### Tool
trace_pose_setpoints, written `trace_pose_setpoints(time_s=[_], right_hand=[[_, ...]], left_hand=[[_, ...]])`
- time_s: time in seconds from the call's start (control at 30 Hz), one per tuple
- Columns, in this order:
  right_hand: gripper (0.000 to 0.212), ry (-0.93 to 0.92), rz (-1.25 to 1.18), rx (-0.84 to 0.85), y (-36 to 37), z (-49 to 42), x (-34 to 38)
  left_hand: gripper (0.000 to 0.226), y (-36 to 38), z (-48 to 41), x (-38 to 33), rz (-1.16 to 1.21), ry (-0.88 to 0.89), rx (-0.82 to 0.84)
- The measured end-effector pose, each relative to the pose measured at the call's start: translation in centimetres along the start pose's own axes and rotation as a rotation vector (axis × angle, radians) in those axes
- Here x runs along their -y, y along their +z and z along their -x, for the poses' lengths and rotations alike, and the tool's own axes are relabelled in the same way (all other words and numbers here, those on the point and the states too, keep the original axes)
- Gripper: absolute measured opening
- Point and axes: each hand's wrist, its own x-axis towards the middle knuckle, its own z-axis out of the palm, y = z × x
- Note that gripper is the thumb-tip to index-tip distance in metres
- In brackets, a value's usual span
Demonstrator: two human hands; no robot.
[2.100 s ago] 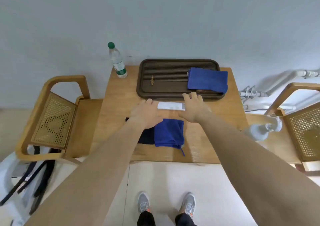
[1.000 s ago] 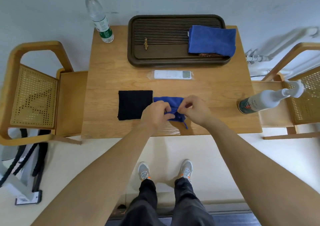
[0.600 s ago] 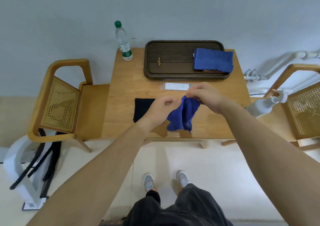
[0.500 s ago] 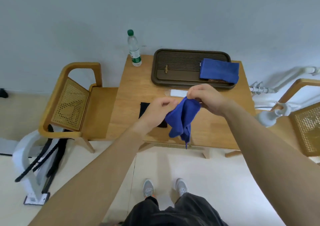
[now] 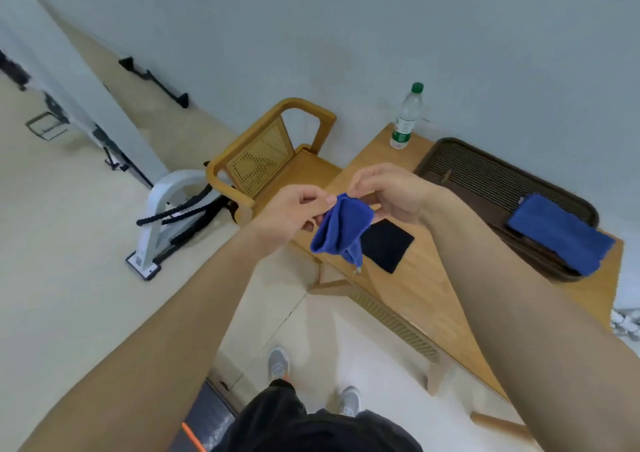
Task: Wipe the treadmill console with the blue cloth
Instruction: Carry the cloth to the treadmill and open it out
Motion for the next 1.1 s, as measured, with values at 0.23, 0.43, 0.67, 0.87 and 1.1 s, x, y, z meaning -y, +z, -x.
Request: trace_pose_setpoints(time_s=[0.23, 0.43, 0.67, 0.87, 1.1], right_hand=[[0.007, -0.065, 0.483, 0.19, 9.0, -9.0, 5.0], [0.009, -0.087, 0.488, 0.261, 20.7, -17.8, 9.0], [0.01, -0.112, 0.49, 0.377, 32.7, -24.8, 11.7], [0.015, -0.072, 0.619, 0.509, 41.5, -32.2, 11.1], [0.016, -0.006, 0.55, 0.697, 52.0, -43.0, 13.3]], left_hand=[[0.029, -11.2, 4.5, 3.5, -0.223, -0.052, -0.257], [0.007, -19.5, 8.8, 6.8, -0.617, -0.069, -0.53], [0.011, -29.7, 14.3, 13.9, -0.15, -0.564, -0.844], [0.023, -37.1, 17.4, 16.6, 0.938, -0.326, -1.253], [0.022, -47.9, 18.9, 17.6, 1.181, -0.378, -1.463]])
